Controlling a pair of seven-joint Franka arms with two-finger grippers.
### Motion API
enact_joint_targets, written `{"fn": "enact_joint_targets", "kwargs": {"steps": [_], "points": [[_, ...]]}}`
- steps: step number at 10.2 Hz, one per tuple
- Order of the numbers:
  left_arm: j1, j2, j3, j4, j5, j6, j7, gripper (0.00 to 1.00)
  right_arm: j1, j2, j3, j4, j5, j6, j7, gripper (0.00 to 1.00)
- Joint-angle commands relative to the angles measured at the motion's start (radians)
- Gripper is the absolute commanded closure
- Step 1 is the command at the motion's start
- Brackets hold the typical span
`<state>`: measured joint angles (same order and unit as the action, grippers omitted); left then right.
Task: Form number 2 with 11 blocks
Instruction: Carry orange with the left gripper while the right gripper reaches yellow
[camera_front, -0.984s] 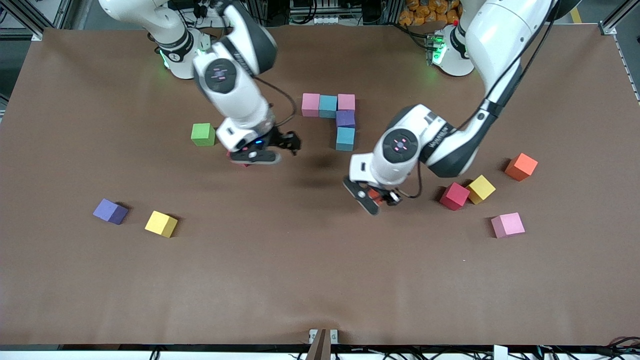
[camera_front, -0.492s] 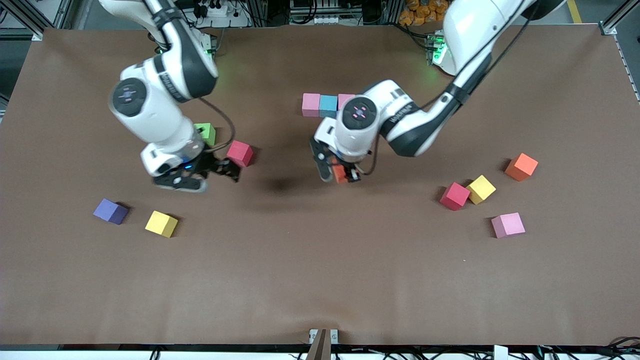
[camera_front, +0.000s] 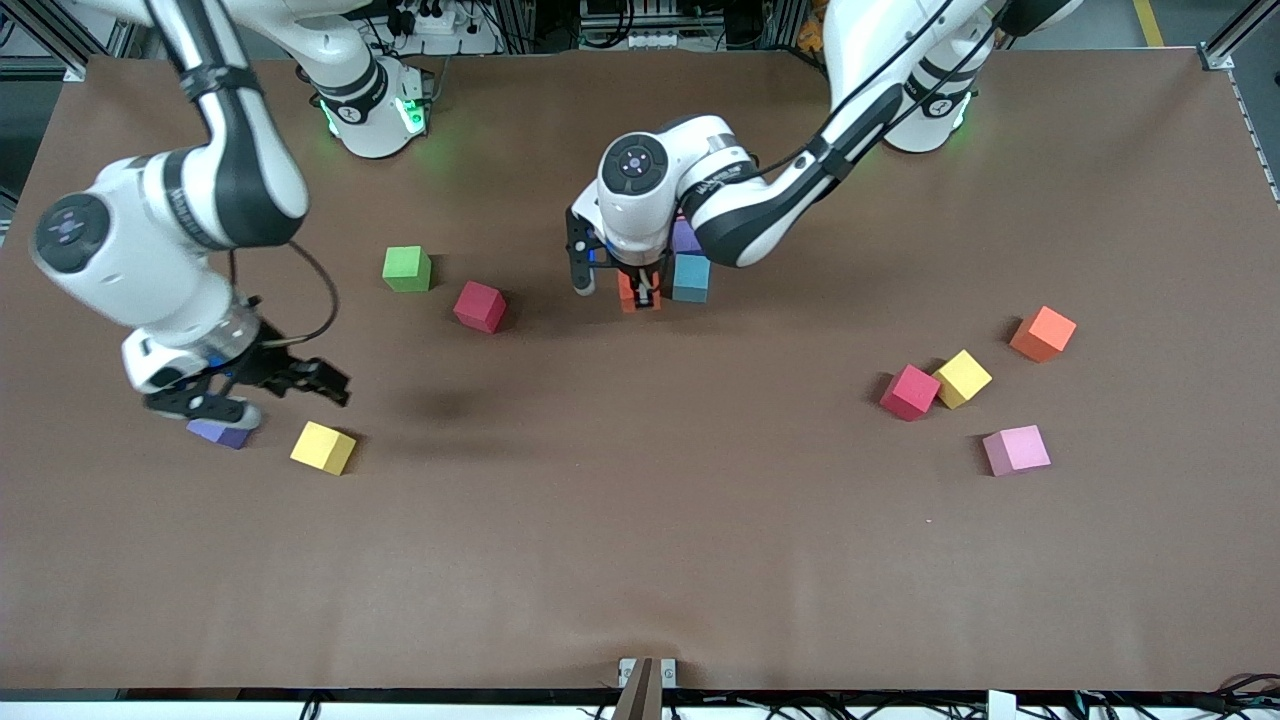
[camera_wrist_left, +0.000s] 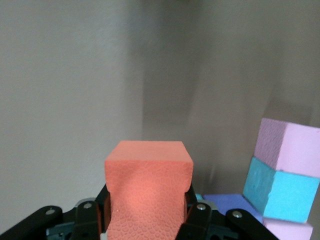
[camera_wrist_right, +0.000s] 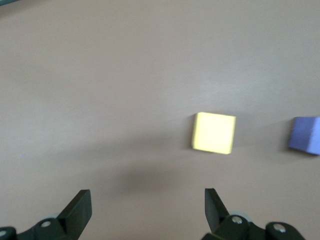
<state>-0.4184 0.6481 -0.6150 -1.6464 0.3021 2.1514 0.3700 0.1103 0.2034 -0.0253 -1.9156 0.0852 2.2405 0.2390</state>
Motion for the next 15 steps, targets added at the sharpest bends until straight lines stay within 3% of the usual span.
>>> {"fn": "enact_joint_targets", "kwargs": {"steps": [1,7,15], "points": [[-0.008,-0.001,0.003,-0.076,0.028,0.105,0.013,0.45,-0.041,0.128,0.016,0.111,-0.051,-0.007,0.008,0.00],[-0.019,0.013,0.003,-0.135,0.100,0.131,0.015,0.45,-0.086,0.361,-0.005,0.207,-0.050,0.014,0.173,0.00],[-0.013,0.008,0.001,-0.185,0.161,0.133,0.015,0.46,-0.090,0.435,-0.005,0.208,-0.058,0.074,0.157,0.00]]}}
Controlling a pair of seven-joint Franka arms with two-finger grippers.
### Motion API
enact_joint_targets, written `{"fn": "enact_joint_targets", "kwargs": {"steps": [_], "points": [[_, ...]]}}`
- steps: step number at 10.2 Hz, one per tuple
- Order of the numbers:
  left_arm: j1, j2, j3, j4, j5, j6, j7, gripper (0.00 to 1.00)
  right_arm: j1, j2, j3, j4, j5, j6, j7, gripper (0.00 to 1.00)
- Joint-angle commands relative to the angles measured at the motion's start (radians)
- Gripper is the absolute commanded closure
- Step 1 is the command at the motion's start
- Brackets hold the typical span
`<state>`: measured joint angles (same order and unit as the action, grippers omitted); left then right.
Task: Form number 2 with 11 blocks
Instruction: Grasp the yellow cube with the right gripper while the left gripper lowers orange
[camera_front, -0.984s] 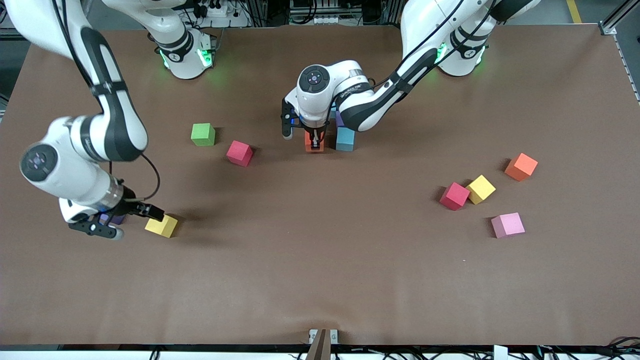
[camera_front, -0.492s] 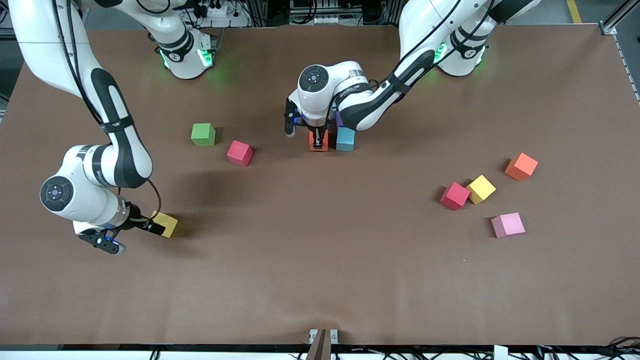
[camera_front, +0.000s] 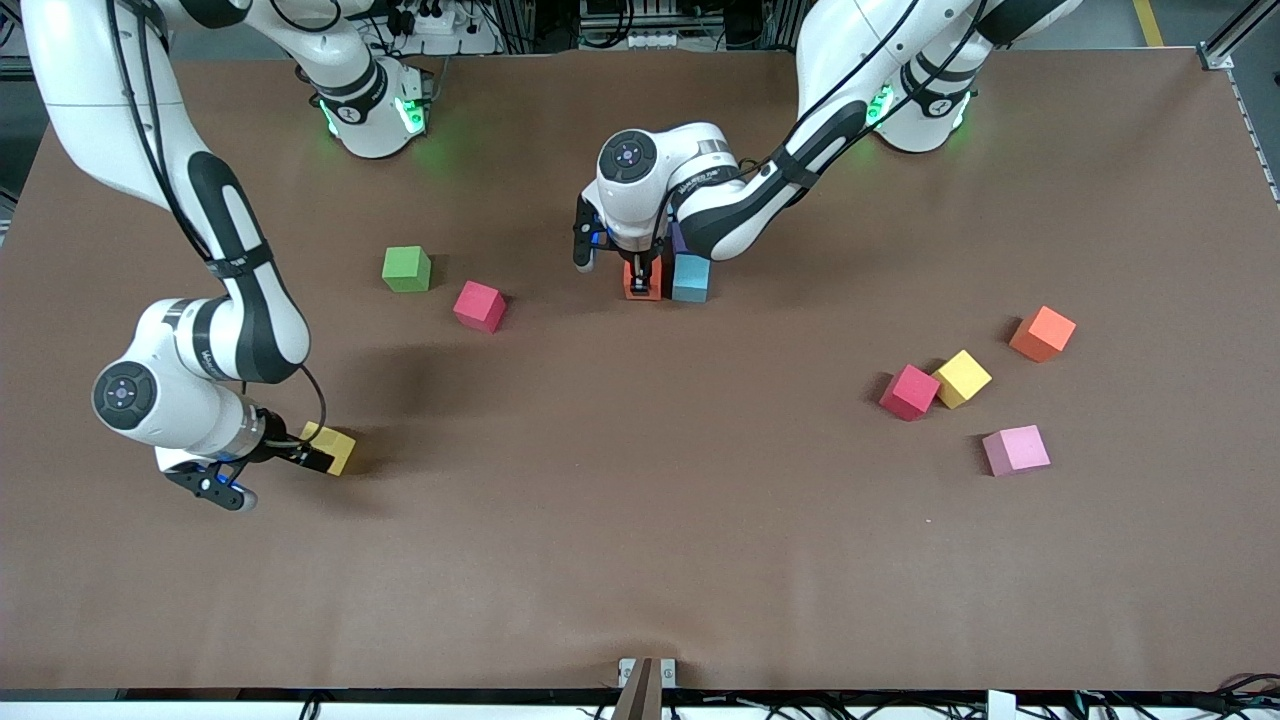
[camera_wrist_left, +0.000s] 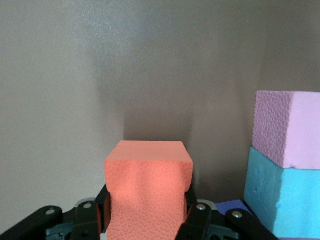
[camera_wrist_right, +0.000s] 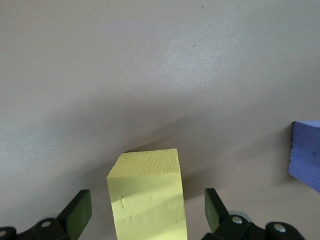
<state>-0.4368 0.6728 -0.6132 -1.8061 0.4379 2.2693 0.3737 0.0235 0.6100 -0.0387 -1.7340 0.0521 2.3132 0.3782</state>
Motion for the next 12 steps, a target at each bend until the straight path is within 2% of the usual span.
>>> {"fn": "enact_joint_targets", "kwargs": {"steps": [1,4,5,8,11,12], "points": [[0.009,-0.016,0.000,-0.027,0.025,0.015,0.011,0.46,0.000,0.030,0.008,0.027,-0.023,0.011,0.018,0.00],[0.010,-0.016,0.000,-0.033,0.025,0.030,0.011,0.48,0.000,0.057,0.008,0.027,-0.023,0.043,0.016,0.00],[0.012,-0.018,0.000,-0.038,0.025,0.033,0.011,0.48,0.000,0.066,0.008,0.027,-0.021,0.045,0.016,0.04],[0.020,-0.024,0.000,-0.082,0.027,0.073,0.010,0.48,0.000,0.076,0.008,0.027,-0.021,0.045,0.016,0.23],[0.020,-0.038,0.000,-0.101,0.027,0.076,0.010,0.48,0.001,0.079,0.008,0.027,-0.021,0.043,0.016,0.47],[0.021,-0.039,0.000,-0.104,0.027,0.076,0.010,0.48,0.001,0.079,0.008,0.027,-0.021,0.043,0.016,0.47]]}}
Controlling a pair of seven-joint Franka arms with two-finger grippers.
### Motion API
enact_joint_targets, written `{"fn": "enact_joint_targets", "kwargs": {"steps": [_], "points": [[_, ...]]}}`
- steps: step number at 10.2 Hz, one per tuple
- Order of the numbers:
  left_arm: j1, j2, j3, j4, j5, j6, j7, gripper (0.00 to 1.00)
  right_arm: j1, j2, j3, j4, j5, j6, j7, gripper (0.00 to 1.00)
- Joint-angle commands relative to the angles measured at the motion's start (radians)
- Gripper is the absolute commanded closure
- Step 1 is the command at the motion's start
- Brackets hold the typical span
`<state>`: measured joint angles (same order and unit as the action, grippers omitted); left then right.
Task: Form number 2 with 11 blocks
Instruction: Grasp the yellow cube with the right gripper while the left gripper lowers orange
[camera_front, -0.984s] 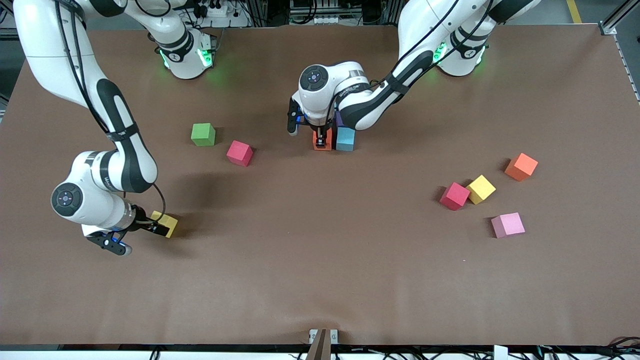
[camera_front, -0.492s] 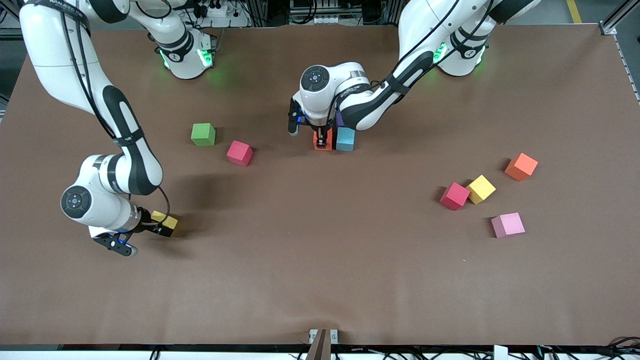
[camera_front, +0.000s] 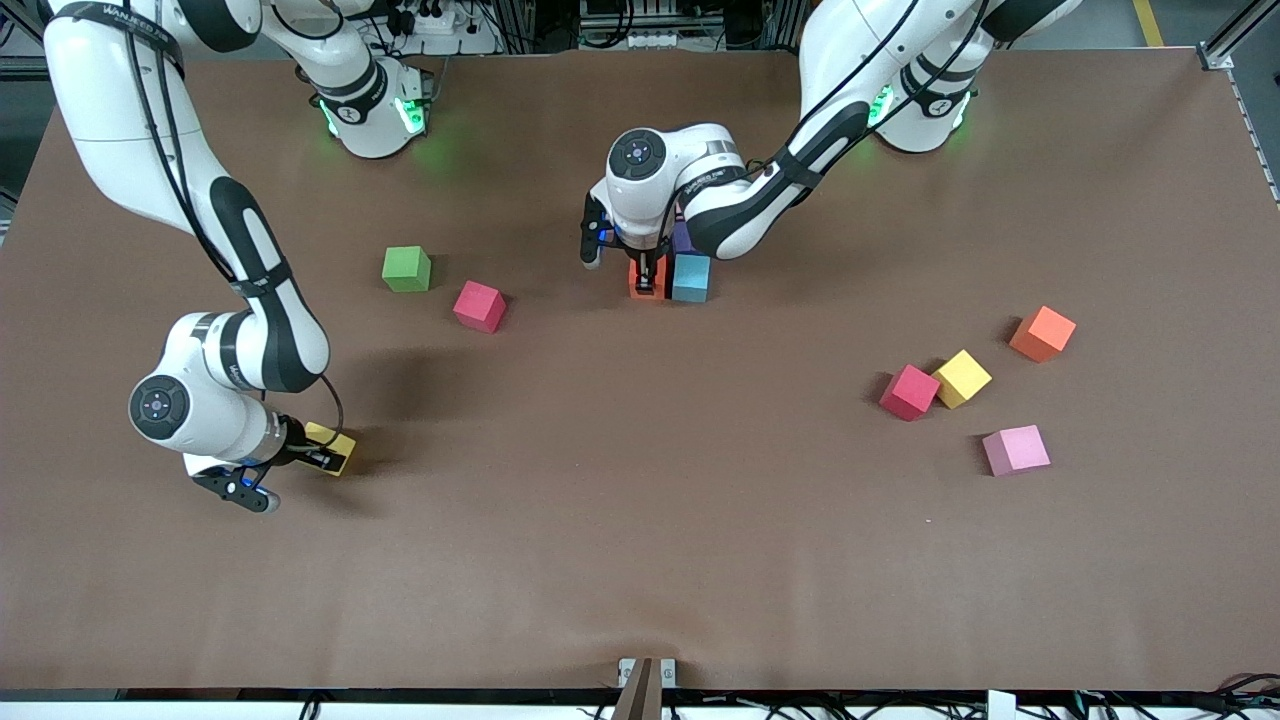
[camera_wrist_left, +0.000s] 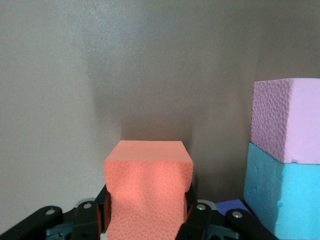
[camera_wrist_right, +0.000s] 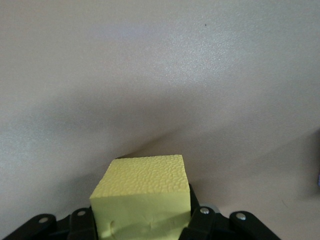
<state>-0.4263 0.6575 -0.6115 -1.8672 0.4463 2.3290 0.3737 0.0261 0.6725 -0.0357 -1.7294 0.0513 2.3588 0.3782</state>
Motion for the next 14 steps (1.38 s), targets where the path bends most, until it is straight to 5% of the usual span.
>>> {"fn": "enact_joint_targets", "kwargs": {"steps": [1,14], "points": [[0.020,-0.027,-0.004,-0.047,0.018,0.016,0.010,0.48,-0.002,0.015,0.005,0.022,-0.019,-0.004,0.016,0.47],[0.046,-0.038,-0.019,-0.073,0.040,0.016,0.010,0.47,0.066,-0.232,-0.015,-0.091,-0.007,-0.076,0.050,0.47]]}}
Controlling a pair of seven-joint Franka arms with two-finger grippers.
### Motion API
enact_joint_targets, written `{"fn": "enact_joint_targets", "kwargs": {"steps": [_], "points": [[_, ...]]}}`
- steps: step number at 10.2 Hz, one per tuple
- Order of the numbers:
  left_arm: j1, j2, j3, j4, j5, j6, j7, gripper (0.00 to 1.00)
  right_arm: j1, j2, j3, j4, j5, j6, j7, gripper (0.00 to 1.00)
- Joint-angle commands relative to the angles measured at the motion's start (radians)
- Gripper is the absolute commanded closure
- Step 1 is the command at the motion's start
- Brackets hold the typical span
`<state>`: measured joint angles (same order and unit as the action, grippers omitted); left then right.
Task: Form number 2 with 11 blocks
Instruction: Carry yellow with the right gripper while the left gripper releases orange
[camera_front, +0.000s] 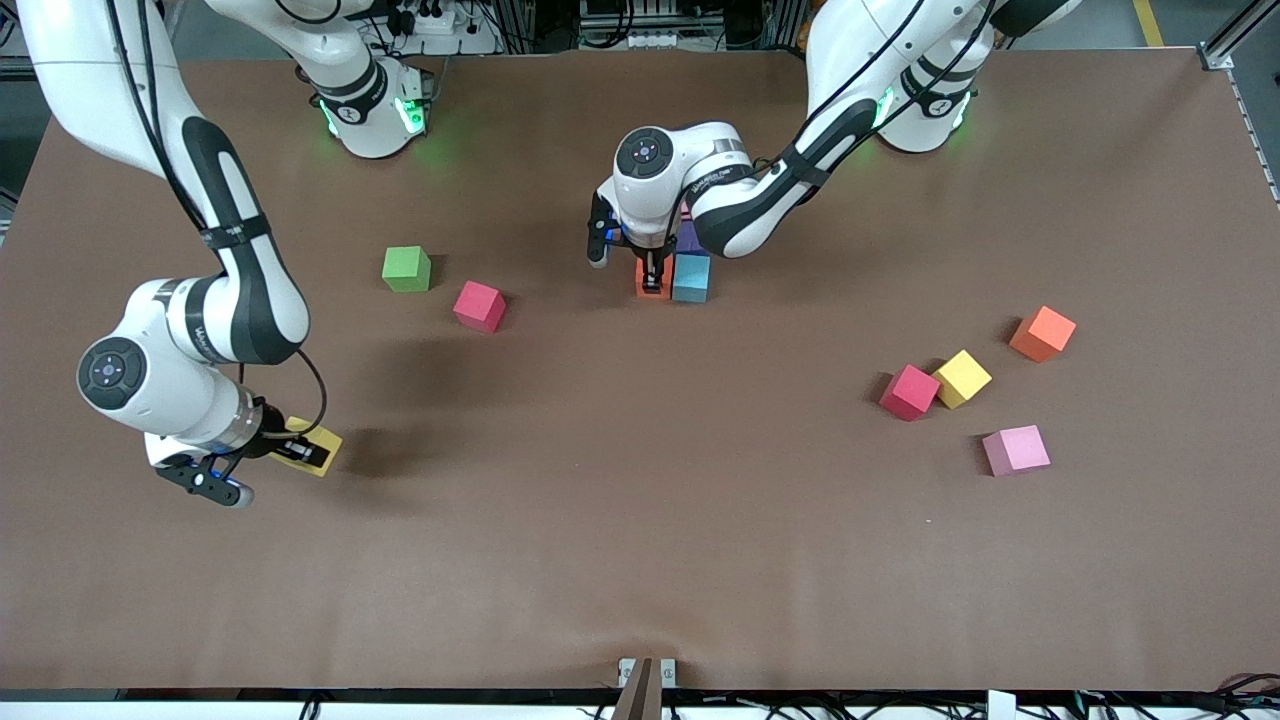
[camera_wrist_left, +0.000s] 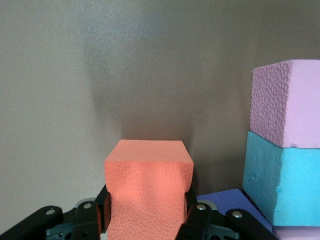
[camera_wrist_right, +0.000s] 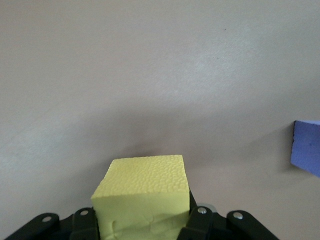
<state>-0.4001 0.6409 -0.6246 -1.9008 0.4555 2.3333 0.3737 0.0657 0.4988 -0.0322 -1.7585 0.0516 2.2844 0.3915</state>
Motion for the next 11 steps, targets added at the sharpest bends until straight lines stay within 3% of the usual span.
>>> {"fn": "enact_joint_targets", "kwargs": {"steps": [1,4,7,8,9,11], "points": [[0.021,-0.021,-0.004,-0.041,0.031,0.011,0.010,0.47,0.043,-0.062,-0.032,-0.065,-0.007,-0.003,0.041,0.47],[0.024,-0.026,-0.004,-0.049,0.031,0.011,0.008,0.47,0.086,-0.092,-0.032,-0.072,-0.012,-0.046,-0.018,0.45],[0.027,-0.026,-0.004,-0.054,0.032,0.011,0.008,0.47,0.097,-0.173,-0.031,-0.108,-0.015,-0.069,-0.330,0.46],[0.027,-0.024,-0.004,-0.054,0.034,0.011,0.004,0.30,0.095,-0.198,-0.031,-0.122,-0.015,-0.069,-0.415,0.46],[0.027,-0.023,-0.006,-0.052,0.034,0.012,-0.002,0.00,0.097,-0.222,-0.031,-0.139,-0.015,-0.069,-0.483,0.46],[0.027,-0.017,-0.006,-0.041,0.034,0.012,-0.002,0.00,0.117,-0.256,-0.032,-0.163,-0.015,-0.069,-0.607,0.46]]}}
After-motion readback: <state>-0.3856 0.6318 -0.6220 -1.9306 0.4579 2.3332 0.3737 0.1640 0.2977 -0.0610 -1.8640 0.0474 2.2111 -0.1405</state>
